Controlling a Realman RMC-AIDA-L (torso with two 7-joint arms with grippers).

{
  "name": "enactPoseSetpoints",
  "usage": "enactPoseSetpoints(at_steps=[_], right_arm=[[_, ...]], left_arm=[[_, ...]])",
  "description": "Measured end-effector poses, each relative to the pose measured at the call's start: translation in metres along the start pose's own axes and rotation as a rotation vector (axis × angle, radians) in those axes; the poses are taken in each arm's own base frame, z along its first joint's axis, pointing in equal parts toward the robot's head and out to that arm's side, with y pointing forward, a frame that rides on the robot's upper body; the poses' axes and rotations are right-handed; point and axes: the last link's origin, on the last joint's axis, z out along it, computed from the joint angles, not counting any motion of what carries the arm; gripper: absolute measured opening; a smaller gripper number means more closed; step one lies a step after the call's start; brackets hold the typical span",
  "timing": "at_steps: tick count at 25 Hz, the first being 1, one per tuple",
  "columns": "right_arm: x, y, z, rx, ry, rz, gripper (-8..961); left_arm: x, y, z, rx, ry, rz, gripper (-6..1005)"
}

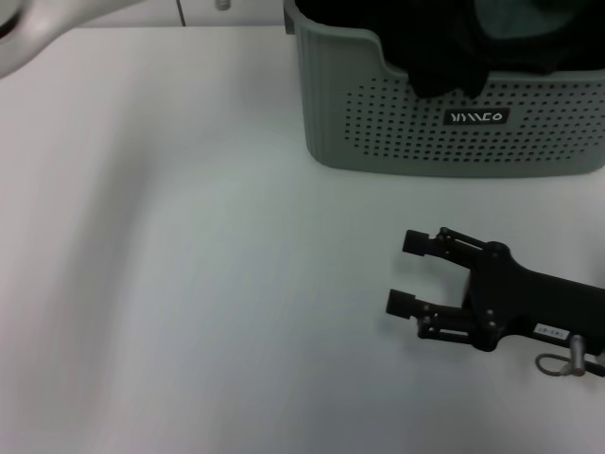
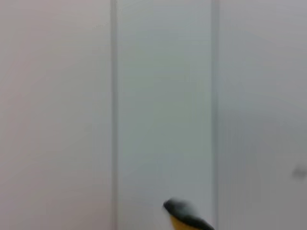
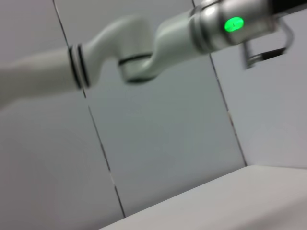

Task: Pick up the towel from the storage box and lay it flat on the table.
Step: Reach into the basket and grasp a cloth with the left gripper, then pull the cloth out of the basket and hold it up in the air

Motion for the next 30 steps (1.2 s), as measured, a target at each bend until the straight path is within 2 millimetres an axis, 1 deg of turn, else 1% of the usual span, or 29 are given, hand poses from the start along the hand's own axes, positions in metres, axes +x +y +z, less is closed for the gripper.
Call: enactPoseSetpoints(at_steps=[3,7,13,16,22,25,30], right_arm=[[-0.004,0.0,-0.009,0.002,-0.02,-0.004,845],[-0.013,0.002,-0.02,-0.017,-0.059,-0.017,845],[-0.026,0.004,-0.031,-0.052,-0.111,-0.046,844],[-0.033,0.007,-0.036,-0.078,-0.149,-0.057,844],[-0.05,0.013,-0.051,-0.112,-0.252,-0.089,845],[-0.055,0.014,-0.055,-0.111,-0.287,-0.101,845],[-0.057,0.015,-0.056,-0.122,-0.298,-0.104,842]], left_arm=[[0.01,0.007,-0.03,-0.058,0.136,0.012,15],[0.029,0.018,-0.076,-0.143,0.307,0.071,15],[0.043,0.028,-0.128,-0.258,0.452,0.161,16],[0.043,0.029,-0.148,-0.283,0.478,0.19,17],[0.041,0.032,-0.179,-0.342,0.475,0.239,18],[0.042,0.036,-0.192,-0.368,0.505,0.257,18],[0.044,0.042,-0.209,-0.429,0.519,0.296,19]])
